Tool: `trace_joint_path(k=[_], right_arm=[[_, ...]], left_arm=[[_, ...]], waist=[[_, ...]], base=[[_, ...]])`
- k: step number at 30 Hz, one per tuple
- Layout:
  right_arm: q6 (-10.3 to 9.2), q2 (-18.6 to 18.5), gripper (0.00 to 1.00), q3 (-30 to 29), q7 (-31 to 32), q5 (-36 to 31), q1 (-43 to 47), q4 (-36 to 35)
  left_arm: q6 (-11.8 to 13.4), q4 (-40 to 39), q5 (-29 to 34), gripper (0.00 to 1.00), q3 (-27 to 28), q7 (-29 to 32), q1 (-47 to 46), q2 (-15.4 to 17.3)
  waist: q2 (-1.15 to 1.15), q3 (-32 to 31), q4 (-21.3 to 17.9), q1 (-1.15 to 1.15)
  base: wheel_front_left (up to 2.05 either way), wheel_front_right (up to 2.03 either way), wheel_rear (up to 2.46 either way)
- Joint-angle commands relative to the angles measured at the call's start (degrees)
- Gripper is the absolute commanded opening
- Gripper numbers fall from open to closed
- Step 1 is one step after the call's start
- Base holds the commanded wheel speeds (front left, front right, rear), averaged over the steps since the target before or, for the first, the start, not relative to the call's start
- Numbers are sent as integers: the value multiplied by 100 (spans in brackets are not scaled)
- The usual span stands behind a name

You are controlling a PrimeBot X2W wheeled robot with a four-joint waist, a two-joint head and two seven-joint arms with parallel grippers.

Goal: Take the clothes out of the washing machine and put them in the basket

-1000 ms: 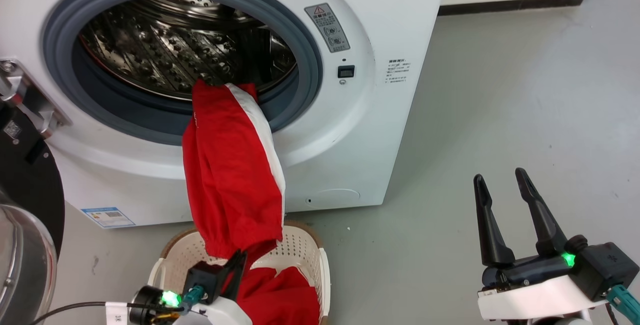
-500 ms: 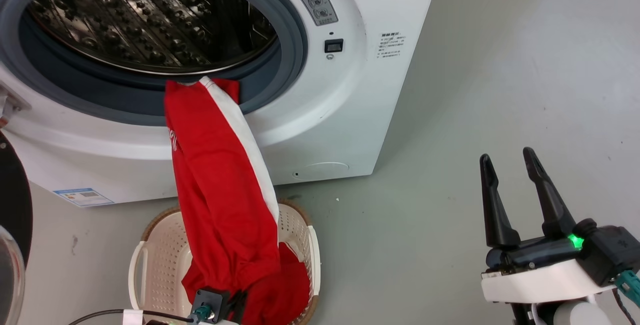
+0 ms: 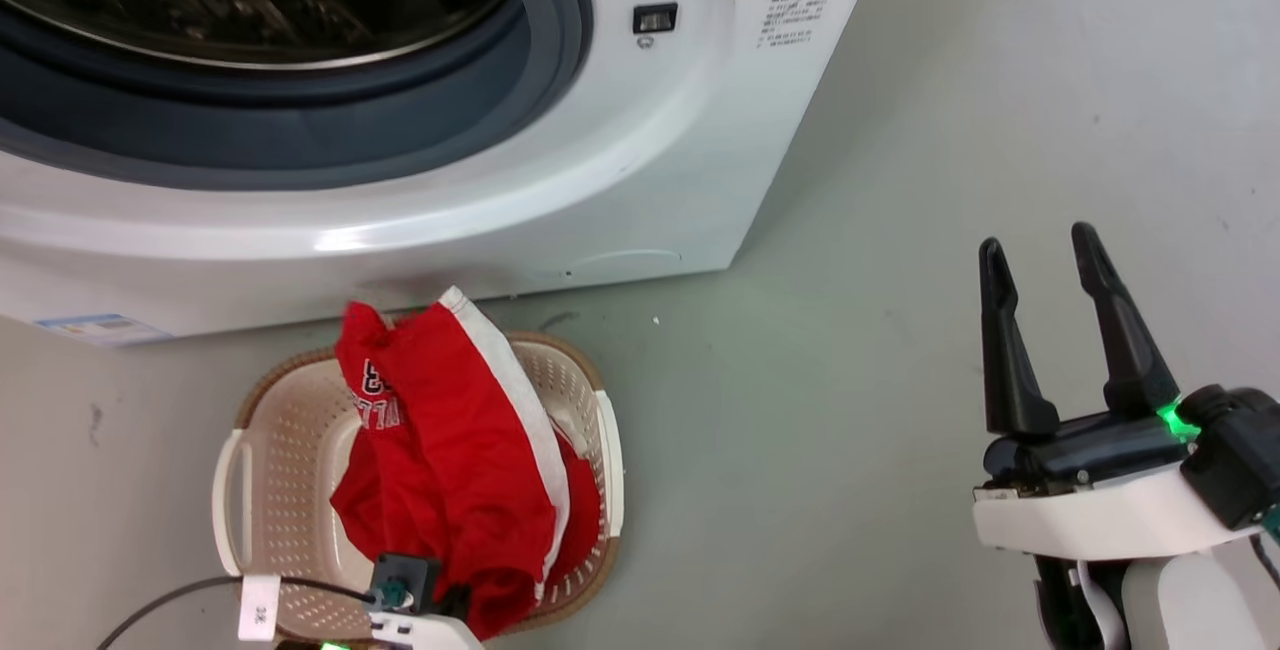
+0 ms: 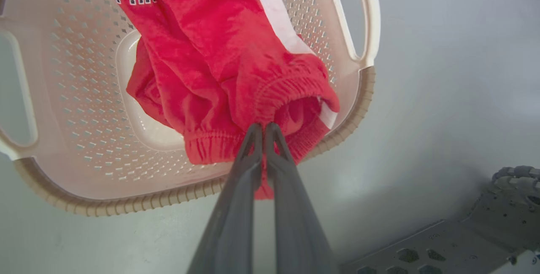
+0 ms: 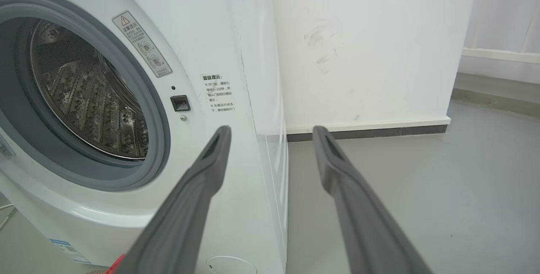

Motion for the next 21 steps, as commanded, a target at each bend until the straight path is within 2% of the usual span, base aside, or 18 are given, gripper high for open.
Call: trace_joint_path(k=[1,7,14,17,18,19,21], right_arm=[[-4,5,100,-13,-13,-10,-135,-41],[-4,6,100,-53,-13,0,-375,-130],[-4,6,100,-111,-13,12,-621,-213],[-4,6,100,-126,-13,6,-699,-209],[-4,6,100,-123,-13,5,-704,-201],[-4,6,100,-121,-13,3,-707,-189],[-4,6,100,-110,-13,-4,-692,-149]], left_arm=[[-14,124,-45,0,35,-14,-191,-20],[26,621,-166,0,95,63,-699,-10],[119,780,-245,0,118,120,-1234,22],[243,826,-252,0,89,143,-1479,74],[266,834,-250,31,78,175,-1499,82],[272,838,-244,100,68,167,-1519,92],[291,847,-267,100,58,159,-1523,100]], waist=[[0,271,-62,-1],[0,802,-96,-1],[0,1296,-120,-1],[0,1439,-107,-1],[0,1444,-106,-1],[0,1440,-104,-1],[0,1380,-98,-1]], base=[[0,0,0],[0,0,0],[0,0,0],[0,0,0],[0,0,0],[0,0,0],[0,0,0]])
